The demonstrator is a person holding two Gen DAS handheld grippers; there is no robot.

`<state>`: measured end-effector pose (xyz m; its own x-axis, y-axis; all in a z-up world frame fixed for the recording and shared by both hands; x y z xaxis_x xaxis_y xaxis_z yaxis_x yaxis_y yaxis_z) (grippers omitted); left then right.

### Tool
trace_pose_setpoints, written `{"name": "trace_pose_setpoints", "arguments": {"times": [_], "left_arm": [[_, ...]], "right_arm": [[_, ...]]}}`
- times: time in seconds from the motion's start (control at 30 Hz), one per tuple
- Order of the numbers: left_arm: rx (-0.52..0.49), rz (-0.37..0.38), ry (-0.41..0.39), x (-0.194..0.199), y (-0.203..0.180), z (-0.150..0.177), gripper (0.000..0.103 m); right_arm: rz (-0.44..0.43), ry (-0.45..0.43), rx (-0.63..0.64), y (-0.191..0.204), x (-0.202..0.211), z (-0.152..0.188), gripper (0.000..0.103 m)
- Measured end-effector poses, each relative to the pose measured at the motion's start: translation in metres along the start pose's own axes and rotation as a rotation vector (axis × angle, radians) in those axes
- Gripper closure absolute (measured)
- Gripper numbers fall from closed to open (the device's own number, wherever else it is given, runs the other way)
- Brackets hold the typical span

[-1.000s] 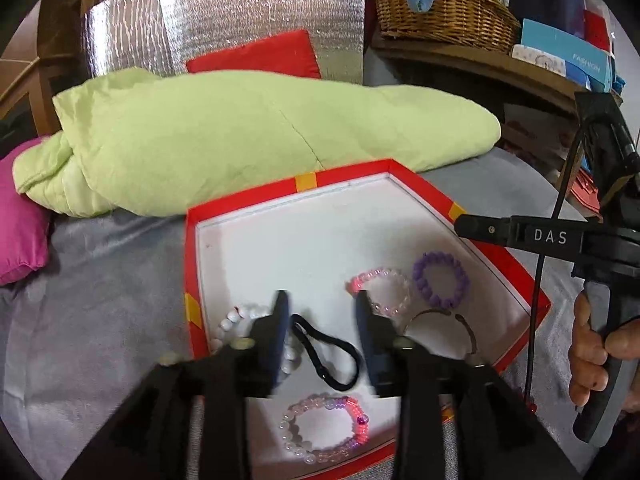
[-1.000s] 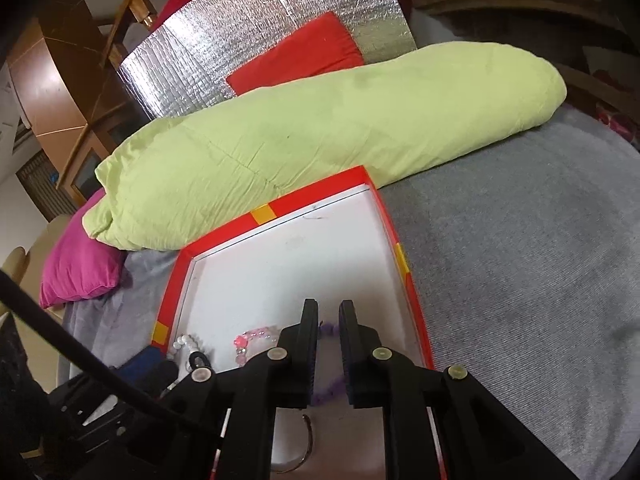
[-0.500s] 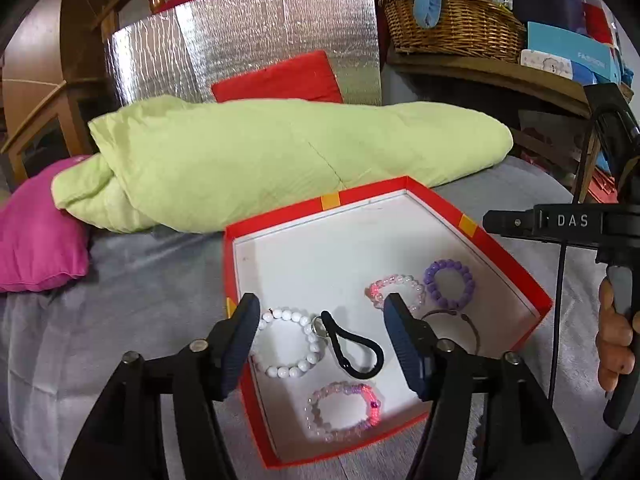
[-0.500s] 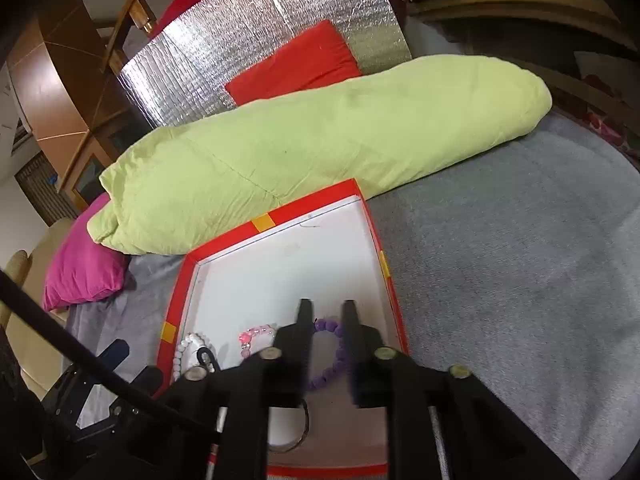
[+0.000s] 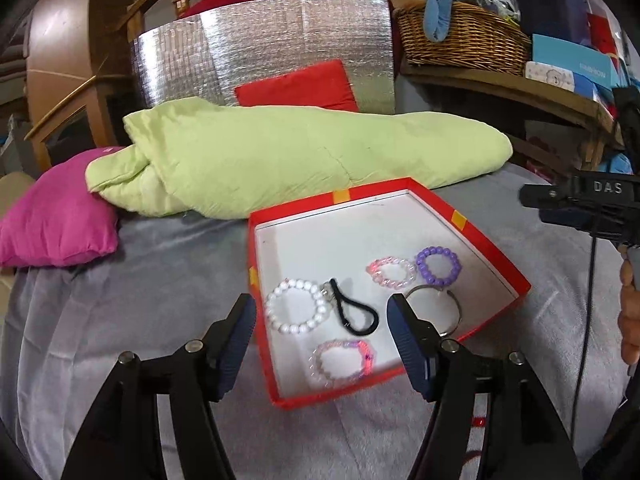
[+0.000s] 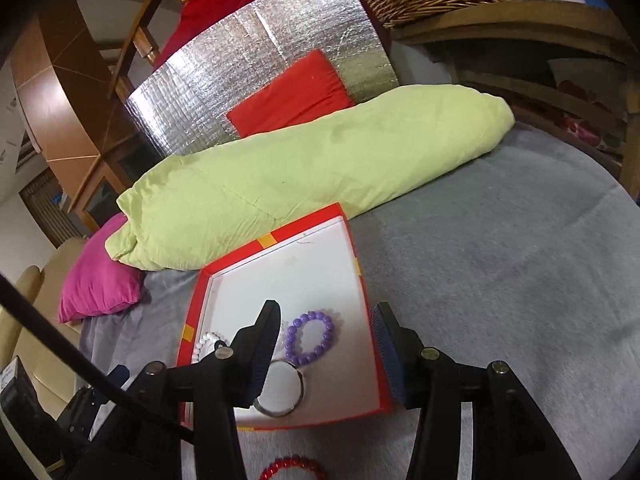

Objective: Organize jewelry
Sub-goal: 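Lift both open tools out of the box and move toward the red bracelets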

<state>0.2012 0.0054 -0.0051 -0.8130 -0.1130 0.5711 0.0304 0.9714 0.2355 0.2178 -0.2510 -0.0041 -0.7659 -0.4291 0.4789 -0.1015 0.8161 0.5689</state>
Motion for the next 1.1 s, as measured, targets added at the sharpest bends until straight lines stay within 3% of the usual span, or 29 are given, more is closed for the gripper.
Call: {"name": "trace_pose_setpoints", "arguments": {"times": [0.5, 1.1], "left_arm": [[0.172, 0.010, 0.110, 0.034, 0.041, 0.054, 0.029], [0.045, -0.038, 0.152, 0.034, 0.042, 0.084, 0.029]], "right_arm": [[0.015, 0.041, -0.073, -0.018, 0.054, 0.045, 0.052], [0.006, 0.169, -0.017, 0.007, 0.023, 0.073, 0.046]]}}
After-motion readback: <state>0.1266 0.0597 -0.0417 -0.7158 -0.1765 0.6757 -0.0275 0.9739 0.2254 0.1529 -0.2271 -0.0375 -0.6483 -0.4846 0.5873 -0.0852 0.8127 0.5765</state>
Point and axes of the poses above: each gripper's, at about its wrist camera, not at the fingertips, and x roughly against the way its jaws point, y to its left, z to its underside, the point moved 3 cm from there along -x, roughly the way its jaws point, and after that the axes turned 13 degrees about -z, right-handed, at the moved point
